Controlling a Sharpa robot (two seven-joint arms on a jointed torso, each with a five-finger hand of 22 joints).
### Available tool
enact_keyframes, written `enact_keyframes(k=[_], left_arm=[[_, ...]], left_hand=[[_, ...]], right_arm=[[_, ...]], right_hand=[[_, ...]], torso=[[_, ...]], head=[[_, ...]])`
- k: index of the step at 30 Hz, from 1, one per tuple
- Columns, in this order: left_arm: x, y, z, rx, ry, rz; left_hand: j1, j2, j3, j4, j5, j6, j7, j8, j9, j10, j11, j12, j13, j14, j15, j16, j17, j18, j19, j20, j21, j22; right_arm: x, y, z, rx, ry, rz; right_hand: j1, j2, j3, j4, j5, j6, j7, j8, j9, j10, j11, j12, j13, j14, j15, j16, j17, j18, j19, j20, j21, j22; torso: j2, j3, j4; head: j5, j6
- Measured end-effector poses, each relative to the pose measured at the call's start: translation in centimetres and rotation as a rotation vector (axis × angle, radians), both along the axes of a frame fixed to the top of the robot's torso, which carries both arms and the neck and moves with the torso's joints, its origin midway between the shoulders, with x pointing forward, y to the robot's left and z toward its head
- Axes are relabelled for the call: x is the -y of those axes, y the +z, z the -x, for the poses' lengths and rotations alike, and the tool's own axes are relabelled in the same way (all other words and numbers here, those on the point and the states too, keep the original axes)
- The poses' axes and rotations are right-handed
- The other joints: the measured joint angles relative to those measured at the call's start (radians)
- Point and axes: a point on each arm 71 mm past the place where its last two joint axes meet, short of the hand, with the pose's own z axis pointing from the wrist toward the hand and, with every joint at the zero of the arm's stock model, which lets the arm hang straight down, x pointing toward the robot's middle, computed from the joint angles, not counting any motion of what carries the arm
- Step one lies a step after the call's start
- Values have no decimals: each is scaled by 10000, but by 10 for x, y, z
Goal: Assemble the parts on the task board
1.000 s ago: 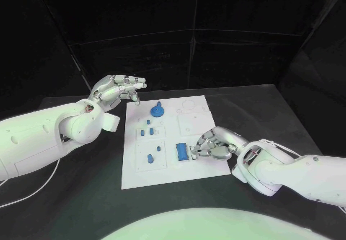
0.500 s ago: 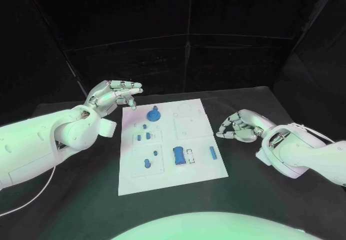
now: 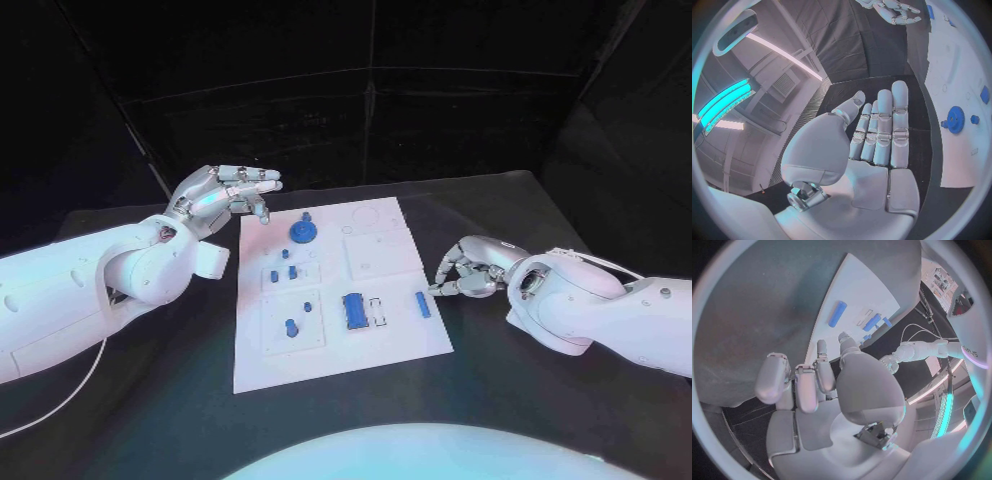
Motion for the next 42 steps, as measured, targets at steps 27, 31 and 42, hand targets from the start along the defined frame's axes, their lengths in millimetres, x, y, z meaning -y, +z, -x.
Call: enact_keyframes(k=[27, 31, 42], left_arm=[[-2, 0, 1, -10, 6, -4], [-2, 0, 1, -10, 14, -6], [-3, 0, 2, -11, 13, -6]], left_hand=[[0, 0, -29, -29, 0, 0, 0, 0, 0, 0, 0, 0, 0, 0, 0, 0, -12, 0, 0, 0, 0, -9], [0, 0, -29, -29, 0, 0, 0, 0, 0, 0, 0, 0, 0, 0, 0, 0, -12, 0, -1, 0, 0, -9], [0, 0, -29, -29, 0, 0, 0, 0, 0, 0, 0, 0, 0, 0, 0, 0, -12, 0, 0, 0, 0, -8]], right_arm=[[-28, -24, 6, -455, 341, 443], [-29, -24, 4, -408, 354, 597], [-50, -26, 3, 42, 848, 1028]], right_hand=[[-133, 52, -178, 123, 181, 203, -82, 1, 8, -1, -1, 0, 0, 0, 0, 0, -3, 0, 0, -1, 0, 17], [-133, 52, -201, 100, 198, 283, -91, 33, 57, -1, -1, 0, 0, 0, -1, 0, -3, 0, 0, -1, 0, 17], [321, 3, -206, -181, 116, 377, -92, -15, 99, -39, -39, 1, -1, -1, -1, 0, -4, 0, 0, -1, -38, -13]], torso=[[14, -15, 12], [15, -11, 12], [16, -1, 8]], head=[[34, 24], [39, 6], [33, -37]])
